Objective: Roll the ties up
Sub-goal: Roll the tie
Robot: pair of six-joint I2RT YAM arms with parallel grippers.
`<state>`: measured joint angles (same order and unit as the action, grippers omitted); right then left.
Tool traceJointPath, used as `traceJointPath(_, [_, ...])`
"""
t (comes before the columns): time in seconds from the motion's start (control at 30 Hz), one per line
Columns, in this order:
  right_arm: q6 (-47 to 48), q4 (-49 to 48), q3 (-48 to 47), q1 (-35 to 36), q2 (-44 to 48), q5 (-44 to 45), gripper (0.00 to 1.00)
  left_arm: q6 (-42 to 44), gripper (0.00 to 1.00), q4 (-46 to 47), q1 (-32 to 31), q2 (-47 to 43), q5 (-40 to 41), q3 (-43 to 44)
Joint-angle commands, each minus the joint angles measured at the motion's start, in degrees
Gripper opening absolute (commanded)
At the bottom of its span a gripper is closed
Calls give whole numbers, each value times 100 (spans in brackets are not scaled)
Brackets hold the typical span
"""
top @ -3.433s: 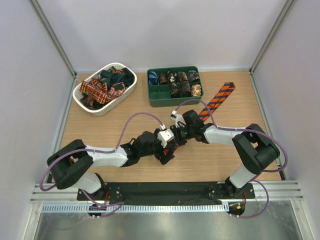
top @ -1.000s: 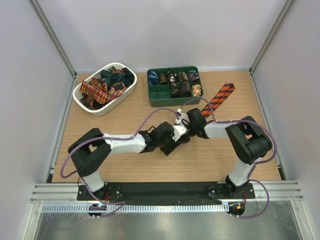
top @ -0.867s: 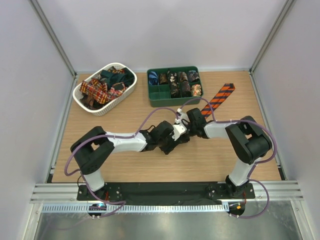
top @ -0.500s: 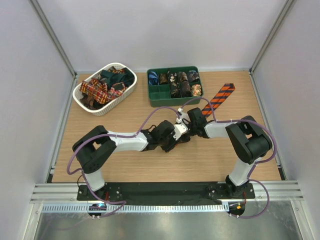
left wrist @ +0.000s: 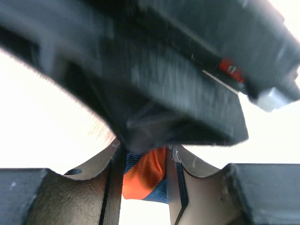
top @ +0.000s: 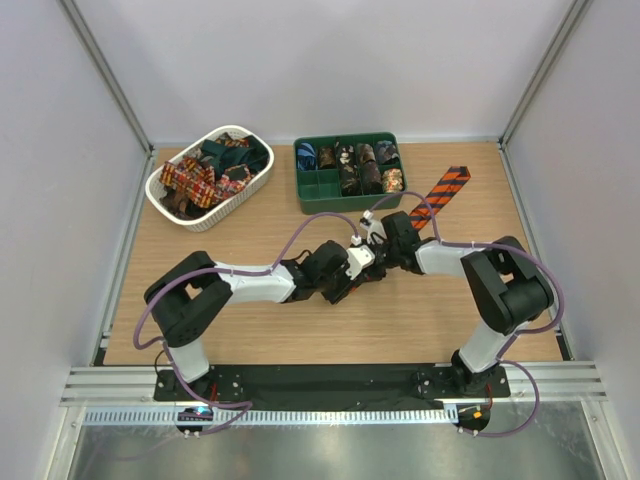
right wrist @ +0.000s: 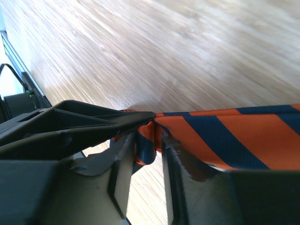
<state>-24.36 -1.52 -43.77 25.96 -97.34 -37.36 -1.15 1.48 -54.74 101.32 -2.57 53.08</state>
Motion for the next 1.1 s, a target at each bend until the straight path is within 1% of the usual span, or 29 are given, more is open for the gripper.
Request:
traceJointPath(0.0, [-113, 20, -79, -117, 347, -34, 33, -79, 26, -95, -19, 143, 2, -114])
traceJointPath(0.1, [-122, 55, -71, -126, 426, -139, 29, -79, 26, -95, -19, 169, 2, -96])
traceJointPath(0.13, [-148, -6, -1, -117, 452, -183, 24, -87, 26, -104, -19, 178, 2, -87])
traceJointPath(0.3, [-429, -322, 132, -126, 462, -561, 11, -87, 26, -95, -28, 169, 19, -87])
traceJointPath(0.5, [-535, -577, 255, -108, 216, -772, 2, -61, 27, -104, -19, 169, 37, -79])
traceJointPath(0.67, [-438, -595, 255, -108, -223, -545, 1, -61, 27, -112, -19, 178, 63, -61])
traceJointPath(0.77, [-350, -516, 176, -108, -338, -395, 1, -70, 29, -130, -19, 178, 107, -35])
traceJointPath(0.83, [-324, -481, 97, -108, -391, -351, 1, -114, 32, -130, -19, 187, 142, 9])
traceJointPath(0.87, [-315, -472, 70, -108, -426, -359, 1, -122, 37, -260, -19, 178, 143, 27])
traceJointPath(0.97, [-236, -411, 18, -100, -426, -351, 1, -166, 49, -271, -28, 160, 125, 71])
traceJointPath(1.07, [-192, -384, 18, -108, -391, -350, 1, -132, 52, -314, -19, 116, 134, 132])
